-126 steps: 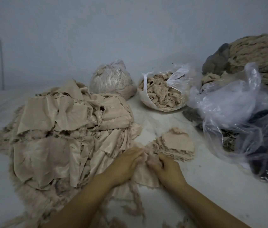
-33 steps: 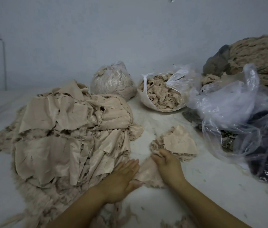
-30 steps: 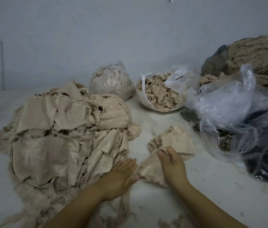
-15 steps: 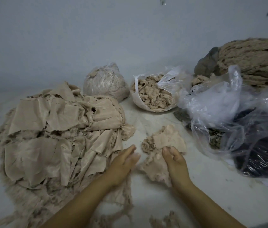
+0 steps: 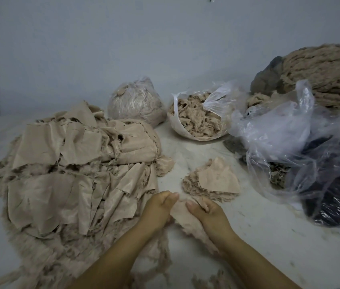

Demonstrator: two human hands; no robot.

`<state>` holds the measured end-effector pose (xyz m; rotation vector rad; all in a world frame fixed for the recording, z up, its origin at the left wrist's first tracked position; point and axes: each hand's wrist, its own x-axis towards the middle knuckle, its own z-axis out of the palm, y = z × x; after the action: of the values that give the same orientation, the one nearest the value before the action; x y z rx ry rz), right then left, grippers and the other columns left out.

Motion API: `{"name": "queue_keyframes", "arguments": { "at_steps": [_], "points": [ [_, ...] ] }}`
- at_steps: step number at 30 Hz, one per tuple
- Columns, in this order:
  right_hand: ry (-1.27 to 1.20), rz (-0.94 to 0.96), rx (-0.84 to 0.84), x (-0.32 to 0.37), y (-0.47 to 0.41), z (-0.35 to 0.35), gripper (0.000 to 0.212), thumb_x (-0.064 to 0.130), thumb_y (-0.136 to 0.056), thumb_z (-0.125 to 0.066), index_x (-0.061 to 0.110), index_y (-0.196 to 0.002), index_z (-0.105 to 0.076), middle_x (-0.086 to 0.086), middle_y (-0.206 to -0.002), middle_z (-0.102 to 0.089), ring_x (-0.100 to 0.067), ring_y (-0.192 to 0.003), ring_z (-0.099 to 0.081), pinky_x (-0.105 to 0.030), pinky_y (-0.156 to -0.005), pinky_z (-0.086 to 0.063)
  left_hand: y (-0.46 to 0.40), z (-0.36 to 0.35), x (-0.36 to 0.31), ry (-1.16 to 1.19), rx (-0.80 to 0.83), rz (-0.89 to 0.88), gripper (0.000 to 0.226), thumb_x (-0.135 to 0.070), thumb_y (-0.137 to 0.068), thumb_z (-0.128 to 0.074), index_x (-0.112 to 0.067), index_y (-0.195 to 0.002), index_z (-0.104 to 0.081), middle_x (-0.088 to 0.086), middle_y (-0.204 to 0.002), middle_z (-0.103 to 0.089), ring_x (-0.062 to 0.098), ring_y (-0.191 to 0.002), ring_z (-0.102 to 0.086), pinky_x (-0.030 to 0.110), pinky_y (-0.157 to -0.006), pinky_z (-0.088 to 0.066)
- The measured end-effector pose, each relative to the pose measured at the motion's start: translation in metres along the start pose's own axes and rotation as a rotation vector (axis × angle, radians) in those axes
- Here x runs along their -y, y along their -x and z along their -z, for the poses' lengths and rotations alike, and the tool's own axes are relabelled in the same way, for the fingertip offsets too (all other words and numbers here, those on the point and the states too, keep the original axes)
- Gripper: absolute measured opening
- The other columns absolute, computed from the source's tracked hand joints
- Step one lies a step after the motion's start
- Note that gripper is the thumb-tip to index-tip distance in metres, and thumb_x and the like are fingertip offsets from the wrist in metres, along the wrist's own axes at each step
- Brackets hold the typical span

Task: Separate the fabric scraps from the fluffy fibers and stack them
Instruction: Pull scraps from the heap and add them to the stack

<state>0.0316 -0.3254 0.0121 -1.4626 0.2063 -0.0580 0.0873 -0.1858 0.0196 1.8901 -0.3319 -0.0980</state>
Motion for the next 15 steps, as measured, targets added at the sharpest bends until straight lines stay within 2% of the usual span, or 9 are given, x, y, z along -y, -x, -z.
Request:
{"name": "queue_keyframes", "arguments": {
  "at_steps": [3,4,6,8,10,12,15],
  "points": [
    [-0.13,-0.098,0.045,0.002,-0.002,0.009,0.023,0.02,-0.085,-0.068,-0.001,-0.095,-0.069,-0.018,-0.078,-0.071,-0.024,-0.06,-0.066,-0.027,-0.051,-0.051,-0.006,0.021,0.007,0.023,-0.229,0.102,0.04,-0.016,-0.098,-0.047,-0.015,-0.058,-0.043,-0.004,-0.048,-0.041,0.014,-0.05,-0.037,0.028,-0.051,-0.03],
    [-0.146,-0.125,0.071,0.003,-0.002,0.01,0.023,0.021,-0.083,-0.07,0.0,-0.092,-0.071,-0.021,-0.078,-0.07,-0.025,-0.06,-0.066,-0.027,-0.051,-0.051,-0.006,0.026,0.008,0.024,-0.245,0.104,0.04,-0.017,-0.099,-0.046,-0.014,-0.058,-0.044,-0.004,-0.048,-0.04,0.013,-0.048,-0.036,0.029,-0.05,-0.029],
    [-0.144,-0.161,0.127,0.003,-0.003,0.009,0.018,0.021,-0.081,-0.073,0.003,-0.083,-0.074,-0.023,-0.076,-0.07,-0.026,-0.057,-0.066,-0.026,-0.05,-0.051,-0.004,0.025,0.001,0.068,-0.126,0.091,0.038,-0.025,-0.099,-0.045,-0.013,-0.064,-0.051,-0.003,-0.048,-0.045,0.01,-0.044,-0.041,0.025,-0.048,-0.031],
    [-0.113,-0.162,0.166,0.004,-0.003,0.004,0.016,0.02,-0.081,-0.073,0.004,-0.079,-0.072,-0.021,-0.074,-0.07,-0.024,-0.056,-0.065,-0.025,-0.049,-0.051,-0.002,0.015,-0.01,0.06,0.073,0.116,0.036,-0.037,-0.098,-0.046,-0.014,-0.074,-0.059,-0.002,-0.058,-0.053,0.009,-0.051,-0.047,0.023,-0.052,-0.037],
    [-0.051,-0.139,0.176,0.005,-0.003,-0.002,0.019,0.02,-0.081,-0.074,0.001,-0.083,-0.071,-0.016,-0.075,-0.071,-0.021,-0.061,-0.066,-0.024,-0.054,-0.051,-0.003,0.007,-0.013,-0.05,0.181,0.049,0.034,-0.033,-0.095,-0.053,-0.017,-0.065,-0.053,-0.003,-0.059,-0.047,0.007,-0.053,-0.041,0.022,-0.053,-0.033],
    [-0.013,-0.122,0.168,0.007,-0.004,-0.005,0.028,0.018,-0.082,-0.072,-0.008,-0.087,-0.065,-0.016,-0.076,-0.068,-0.021,-0.064,-0.062,-0.026,-0.059,-0.048,-0.006,0.004,-0.008,-0.089,0.128,-0.01,0.042,-0.021,-0.094,-0.056,-0.02,-0.055,-0.04,-0.007,-0.053,-0.036,0.004,-0.05,-0.033,0.023,-0.051,-0.028],
    [-0.016,-0.106,0.154,0.011,-0.003,-0.006,0.025,0.015,-0.085,-0.07,-0.008,-0.087,-0.061,-0.015,-0.072,-0.064,-0.02,-0.06,-0.059,-0.025,-0.053,-0.046,-0.008,-0.002,-0.001,0.065,-0.056,0.068,0.041,-0.017,-0.096,-0.052,-0.017,-0.057,-0.042,-0.003,-0.055,-0.042,0.013,-0.055,-0.04,0.026,-0.055,-0.034]
  ]
}}
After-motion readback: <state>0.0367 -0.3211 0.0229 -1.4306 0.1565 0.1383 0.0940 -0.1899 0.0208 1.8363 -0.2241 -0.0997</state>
